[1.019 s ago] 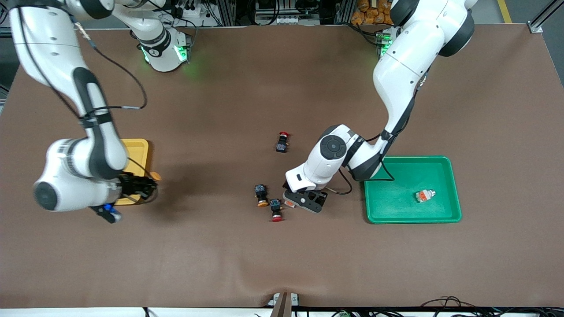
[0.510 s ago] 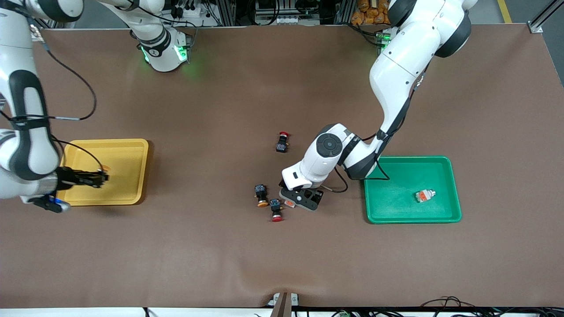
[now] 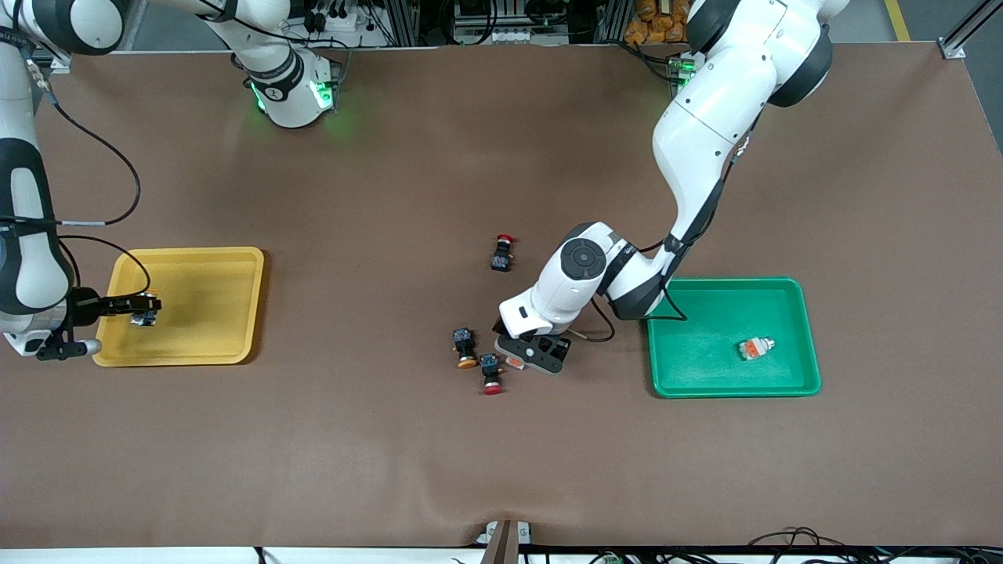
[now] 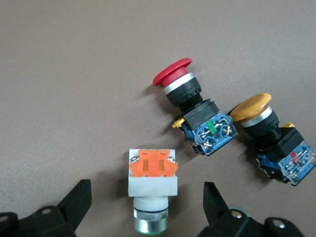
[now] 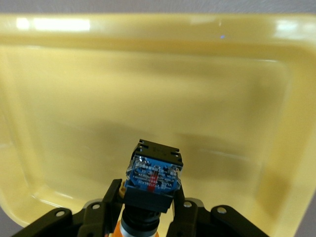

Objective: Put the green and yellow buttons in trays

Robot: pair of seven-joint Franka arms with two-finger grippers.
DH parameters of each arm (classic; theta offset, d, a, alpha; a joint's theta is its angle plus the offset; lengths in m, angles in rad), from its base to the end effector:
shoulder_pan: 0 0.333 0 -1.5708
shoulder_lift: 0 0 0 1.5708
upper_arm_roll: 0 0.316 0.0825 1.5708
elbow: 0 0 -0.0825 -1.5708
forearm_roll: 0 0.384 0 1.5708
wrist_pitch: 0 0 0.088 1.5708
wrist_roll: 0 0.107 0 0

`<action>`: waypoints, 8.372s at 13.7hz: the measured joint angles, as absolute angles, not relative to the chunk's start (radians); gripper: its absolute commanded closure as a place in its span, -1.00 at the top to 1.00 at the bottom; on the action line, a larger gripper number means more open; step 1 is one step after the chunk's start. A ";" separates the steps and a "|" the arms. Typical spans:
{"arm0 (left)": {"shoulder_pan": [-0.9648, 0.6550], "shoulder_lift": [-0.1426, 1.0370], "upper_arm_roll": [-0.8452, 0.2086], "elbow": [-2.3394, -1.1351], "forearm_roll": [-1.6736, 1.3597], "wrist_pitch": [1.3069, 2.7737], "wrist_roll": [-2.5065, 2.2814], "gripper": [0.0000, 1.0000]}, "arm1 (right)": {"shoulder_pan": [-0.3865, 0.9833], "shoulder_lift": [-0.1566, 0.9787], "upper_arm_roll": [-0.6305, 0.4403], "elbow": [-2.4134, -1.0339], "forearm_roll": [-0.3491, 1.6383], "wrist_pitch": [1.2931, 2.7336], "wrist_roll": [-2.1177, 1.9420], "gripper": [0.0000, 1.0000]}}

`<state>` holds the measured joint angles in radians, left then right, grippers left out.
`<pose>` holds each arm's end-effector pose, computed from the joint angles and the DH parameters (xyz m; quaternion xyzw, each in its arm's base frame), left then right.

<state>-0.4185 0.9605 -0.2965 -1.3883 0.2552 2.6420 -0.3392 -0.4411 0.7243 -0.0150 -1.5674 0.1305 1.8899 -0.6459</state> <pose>0.6024 -0.4585 0.1803 0.9638 -0.2044 0.1302 0.1113 0.5915 -0.2783 0.1910 -0.9767 -0.0613 0.1427 0.1480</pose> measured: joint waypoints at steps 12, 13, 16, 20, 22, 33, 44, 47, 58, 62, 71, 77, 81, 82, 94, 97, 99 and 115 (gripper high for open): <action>-0.422 0.958 -0.274 -1.370 0.255 2.647 -0.337 -1.00 | -0.392 0.736 0.031 -1.479 0.175 1.722 -0.330 1.00; -0.414 0.940 -0.270 -1.370 0.255 2.626 -0.337 -1.00 | -0.368 0.736 0.038 -1.465 0.181 1.700 -0.295 1.00; -0.348 0.841 -0.269 -1.399 0.255 2.525 -0.335 -1.00 | -0.322 0.730 0.102 -1.433 0.215 1.658 -0.236 1.00; -0.229 0.649 -0.274 -1.598 0.255 2.492 -0.336 -1.00 | -0.293 0.701 0.229 -1.420 0.217 1.656 -0.218 1.00; -0.167 0.568 -0.274 -1.703 0.255 2.488 -0.336 -1.00 | -0.253 0.695 0.261 -1.399 0.218 1.658 -0.218 1.00; 0.111 0.530 -0.271 -1.926 0.255 2.488 -0.148 0.99 | 0.167 0.721 0.262 -1.313 0.215 1.967 0.136 1.00; 0.102 0.387 -0.349 -1.648 0.255 1.996 -0.121 1.00 | 0.421 0.903 0.173 -1.328 0.122 2.246 0.373 1.00; 0.106 0.336 -0.350 -1.539 0.255 1.832 -0.121 1.00 | 0.433 0.917 0.166 -1.328 0.108 2.293 0.391 1.00; 0.186 0.153 -0.342 -1.438 0.110 1.633 -0.116 1.00 | 0.438 0.925 0.143 -1.304 0.090 2.241 0.442 -1.00; 0.211 0.133 -0.341 -1.439 0.107 1.609 -0.116 1.00 | 0.386 0.893 0.138 -1.269 0.090 2.116 0.445 -1.00; 0.035 -0.017 -0.171 -1.528 0.095 1.592 -0.116 1.00 | 0.089 0.714 0.130 -1.258 0.083 1.721 0.200 -1.00; 0.028 -0.021 -0.163 -1.544 0.092 1.592 -0.116 1.00 | -0.070 0.586 0.126 -1.566 0.041 1.861 0.084 -1.00; 0.028 -0.021 -0.161 -1.545 0.056 1.585 -0.117 1.00 | -0.278 0.576 0.122 -1.653 0.038 1.895 -0.224 -1.00; 0.028 -0.021 -0.160 -1.544 0.049 1.567 -0.118 1.00 | -0.317 0.576 0.122 -1.660 0.038 1.895 -0.282 -1.00; 0.027 -0.021 -0.160 -1.551 0.039 1.500 -0.120 1.00 | -0.371 0.601 0.133 -1.812 0.038 2.059 -0.333 1.00; 0.025 -0.021 -0.161 -1.554 0.038 1.500 -0.120 1.00 | -0.369 0.601 0.146 -1.803 0.038 2.063 -0.333 1.00; 0.025 -0.021 -0.161 -1.555 0.037 1.500 -0.120 1.00 | -0.365 0.599 0.157 -1.766 0.039 2.057 -0.333 1.00; 0.027 -0.026 -0.159 -1.556 0.031 1.502 -0.122 1.00 | -0.100 0.542 0.108 -1.068 0.055 1.632 -0.324 1.00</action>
